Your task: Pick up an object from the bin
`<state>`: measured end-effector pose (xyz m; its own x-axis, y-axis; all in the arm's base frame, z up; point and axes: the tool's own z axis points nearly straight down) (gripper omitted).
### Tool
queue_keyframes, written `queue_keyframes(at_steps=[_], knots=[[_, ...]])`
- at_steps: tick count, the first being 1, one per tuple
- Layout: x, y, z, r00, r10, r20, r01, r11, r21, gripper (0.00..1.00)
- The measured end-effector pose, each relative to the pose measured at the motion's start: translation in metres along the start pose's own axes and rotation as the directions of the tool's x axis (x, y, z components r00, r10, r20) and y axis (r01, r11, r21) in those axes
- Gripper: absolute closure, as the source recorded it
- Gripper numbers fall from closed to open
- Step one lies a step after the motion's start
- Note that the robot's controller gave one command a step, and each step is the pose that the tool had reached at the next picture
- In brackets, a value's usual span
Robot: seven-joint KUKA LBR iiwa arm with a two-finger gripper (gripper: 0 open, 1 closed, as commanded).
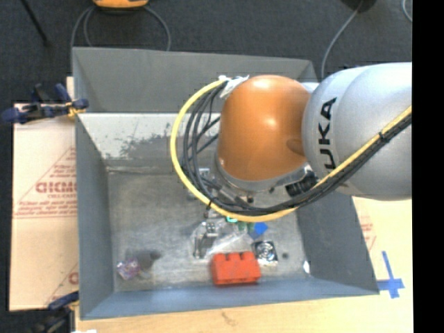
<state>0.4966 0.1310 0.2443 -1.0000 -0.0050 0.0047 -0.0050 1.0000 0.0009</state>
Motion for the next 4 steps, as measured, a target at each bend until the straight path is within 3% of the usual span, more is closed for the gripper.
queue_keyframes(at_steps=[1, 2, 3, 4], knots=[[0.016, -0.067, 0.113, 0.995, -0.101, -0.003, 0.101, 0.995, 0.004, 0.0], [0.001, -0.082, 0.134, 0.979, -0.204, 0.015, 0.204, 0.979, 0.001, 0.0], [0.007, -0.095, 0.148, 0.993, -0.111, 0.033, 0.111, 0.994, -0.006, 0.0], [0.013, -0.1, 0.157, 0.995, -0.101, 0.012, 0.101, 0.995, -0.001, 1.0]])
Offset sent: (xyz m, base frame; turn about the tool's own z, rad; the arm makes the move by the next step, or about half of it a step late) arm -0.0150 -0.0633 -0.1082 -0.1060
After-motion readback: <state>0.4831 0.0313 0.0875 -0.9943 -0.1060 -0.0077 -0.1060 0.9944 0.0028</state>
